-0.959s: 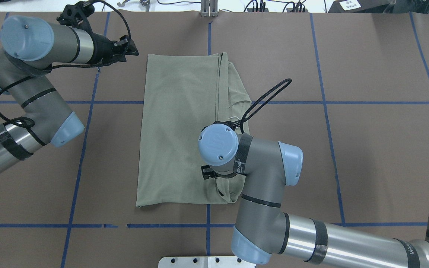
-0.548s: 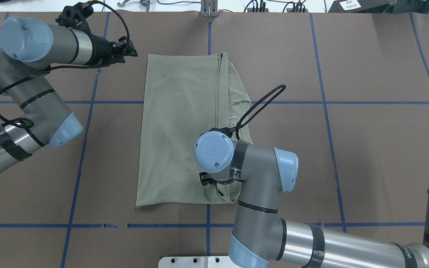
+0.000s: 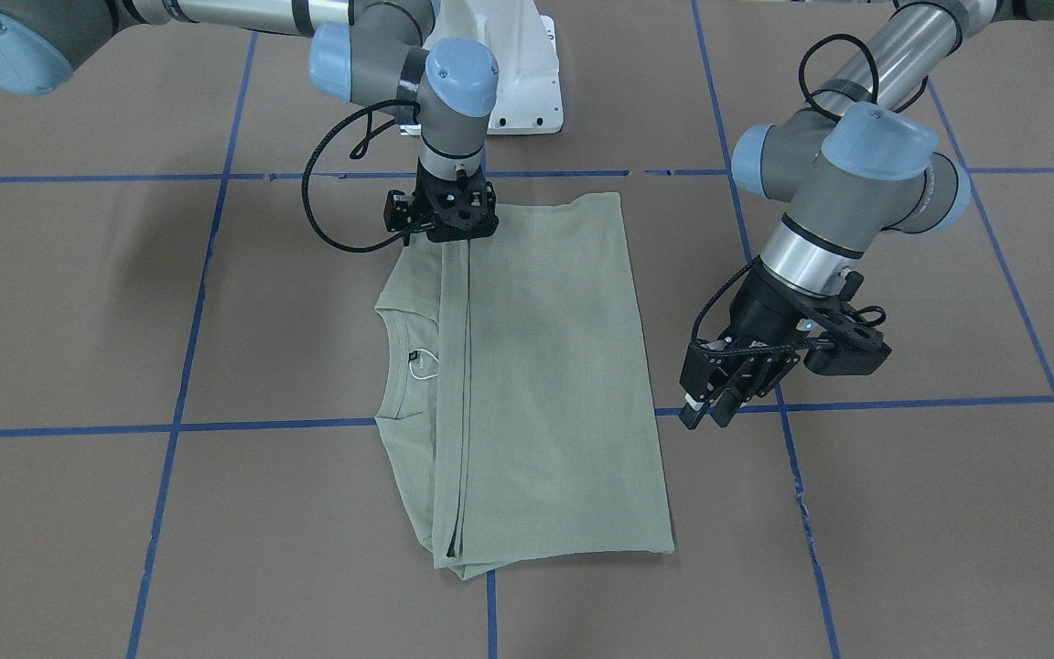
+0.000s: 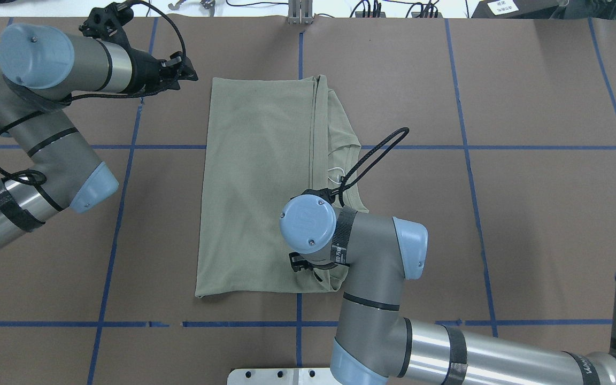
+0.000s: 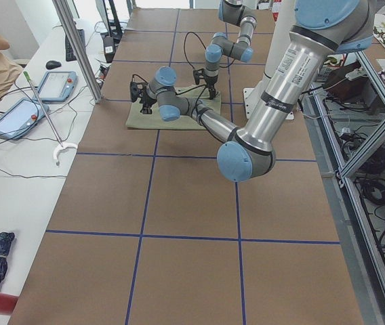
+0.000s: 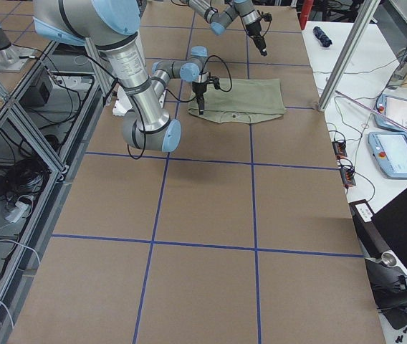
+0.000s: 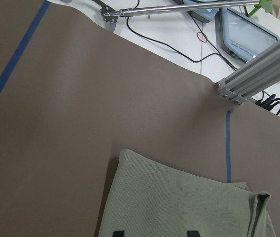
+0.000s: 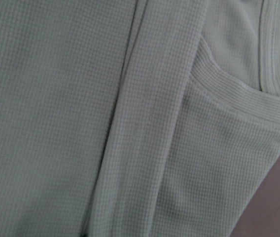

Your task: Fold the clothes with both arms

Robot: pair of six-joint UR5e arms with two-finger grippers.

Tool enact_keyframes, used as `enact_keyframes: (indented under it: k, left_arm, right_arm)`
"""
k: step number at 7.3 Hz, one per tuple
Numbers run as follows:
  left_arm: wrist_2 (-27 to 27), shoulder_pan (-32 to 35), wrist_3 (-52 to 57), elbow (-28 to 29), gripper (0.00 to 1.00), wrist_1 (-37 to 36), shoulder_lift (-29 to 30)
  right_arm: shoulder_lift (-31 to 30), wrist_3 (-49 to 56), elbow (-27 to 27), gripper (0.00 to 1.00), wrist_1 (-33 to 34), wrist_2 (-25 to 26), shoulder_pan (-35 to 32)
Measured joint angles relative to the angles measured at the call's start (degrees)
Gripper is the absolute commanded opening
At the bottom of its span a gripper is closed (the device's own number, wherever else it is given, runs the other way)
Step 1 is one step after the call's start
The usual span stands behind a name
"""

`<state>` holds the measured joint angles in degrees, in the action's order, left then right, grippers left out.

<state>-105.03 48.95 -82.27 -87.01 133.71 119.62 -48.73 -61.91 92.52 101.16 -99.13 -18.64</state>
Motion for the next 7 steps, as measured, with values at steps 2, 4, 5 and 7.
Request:
enact_keyframes:
  k: [2,4,5,7]
  left_arm:
    - [0.04,0.0,-0.06,-0.6,0.52,-0.03,-0.19]
    - [0.05,0.0,-0.11,-2.01,0.52,-0.17,-1.06]
    - [0.04,-0.01,-0.15,-2.75,0.52,-0.5,-1.38]
    - [0.08,-0.08,-0.17,-3.77,0.52,-0.93,-1.78]
  right_arm:
    - [-1.73,1.37,1.09,1.0,0.04,-0.2,-0.62]
    - [-7.95,4.11,7.19,1.0,0.07,-0.55,-1.74]
    - [-11.21,5.33,10.59,1.0,0.39,-0.8,-2.29]
    - [-17.2,6.26,15.74,1.0,1.32,-0.95,-2.92]
